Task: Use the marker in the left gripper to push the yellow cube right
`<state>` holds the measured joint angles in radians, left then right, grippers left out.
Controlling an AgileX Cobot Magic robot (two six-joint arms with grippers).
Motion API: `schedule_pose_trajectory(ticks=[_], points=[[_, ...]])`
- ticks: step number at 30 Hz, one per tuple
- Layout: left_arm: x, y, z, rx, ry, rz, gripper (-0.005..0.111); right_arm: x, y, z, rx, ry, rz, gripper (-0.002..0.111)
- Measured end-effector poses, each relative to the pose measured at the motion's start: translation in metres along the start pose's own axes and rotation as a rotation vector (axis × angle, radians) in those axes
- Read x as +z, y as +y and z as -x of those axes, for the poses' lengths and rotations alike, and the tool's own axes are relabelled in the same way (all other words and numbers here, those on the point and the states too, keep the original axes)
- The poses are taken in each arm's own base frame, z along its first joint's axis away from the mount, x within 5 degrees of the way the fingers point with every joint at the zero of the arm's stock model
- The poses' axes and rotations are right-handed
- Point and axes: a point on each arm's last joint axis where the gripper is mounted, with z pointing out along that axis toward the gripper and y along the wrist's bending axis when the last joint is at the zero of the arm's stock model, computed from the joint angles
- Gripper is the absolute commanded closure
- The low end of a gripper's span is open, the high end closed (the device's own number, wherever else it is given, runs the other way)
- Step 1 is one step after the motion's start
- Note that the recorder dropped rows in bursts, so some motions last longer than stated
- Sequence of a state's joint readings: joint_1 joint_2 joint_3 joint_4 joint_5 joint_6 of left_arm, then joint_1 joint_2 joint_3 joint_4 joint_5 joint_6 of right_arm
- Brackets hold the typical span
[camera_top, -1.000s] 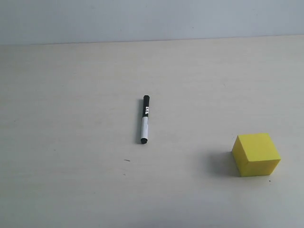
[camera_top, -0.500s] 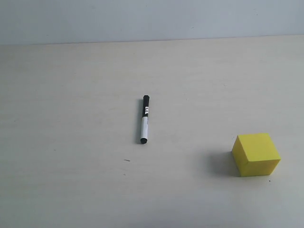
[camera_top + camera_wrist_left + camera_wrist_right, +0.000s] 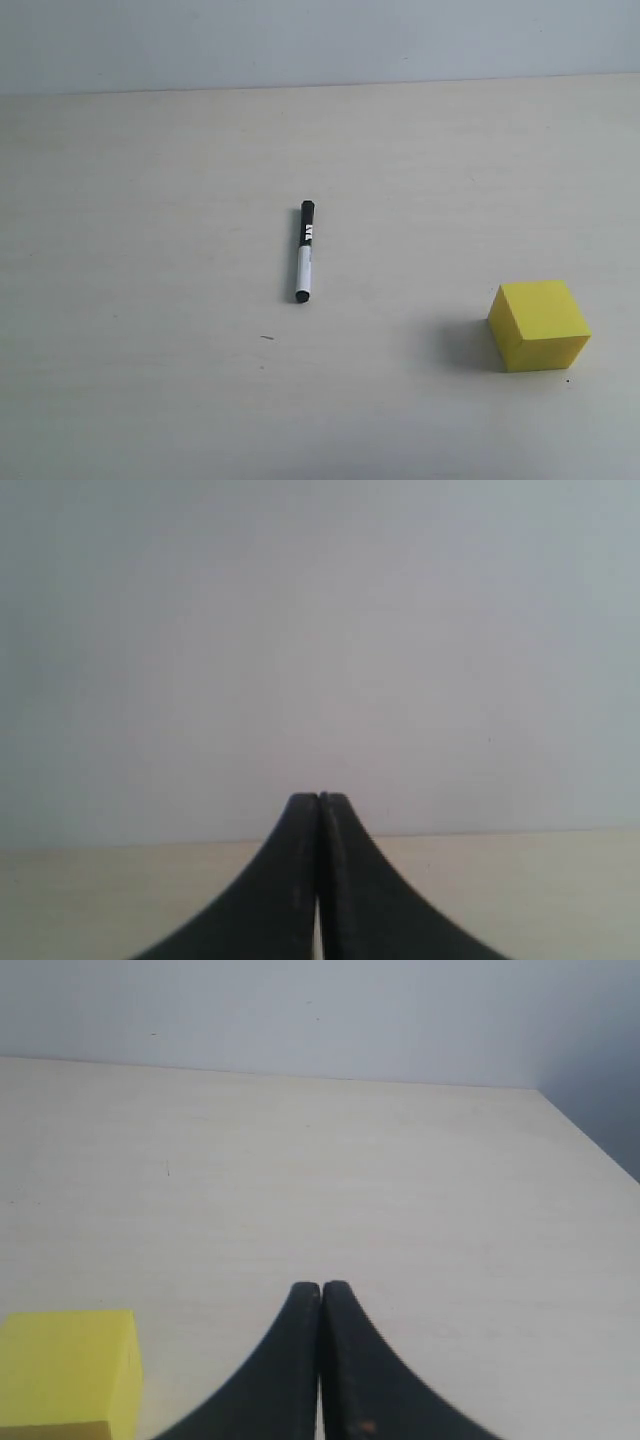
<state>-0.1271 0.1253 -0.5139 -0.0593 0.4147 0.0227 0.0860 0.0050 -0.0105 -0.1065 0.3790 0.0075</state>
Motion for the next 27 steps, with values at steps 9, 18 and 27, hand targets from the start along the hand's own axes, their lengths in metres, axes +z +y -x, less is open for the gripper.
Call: schedule_pose_trajectory(ticks=[9, 18, 27], points=[[-0.008, 0.001, -0.026, 0.037, -0.116, 0.006, 0.107, 0.0, 0.0, 0.0, 0.0, 0.0, 0.0, 0.108], [0.006, 0.003, -0.065, 0.047, -0.002, 0.008, 0.107, 0.0, 0.0, 0.0, 0.0, 0.0, 0.0, 0.108], [0.015, 0.005, -0.103, 0.045, 0.075, 0.012, 0.107, 0.0, 0.0, 0.0, 0.0, 0.0, 0.0, 0.108]])
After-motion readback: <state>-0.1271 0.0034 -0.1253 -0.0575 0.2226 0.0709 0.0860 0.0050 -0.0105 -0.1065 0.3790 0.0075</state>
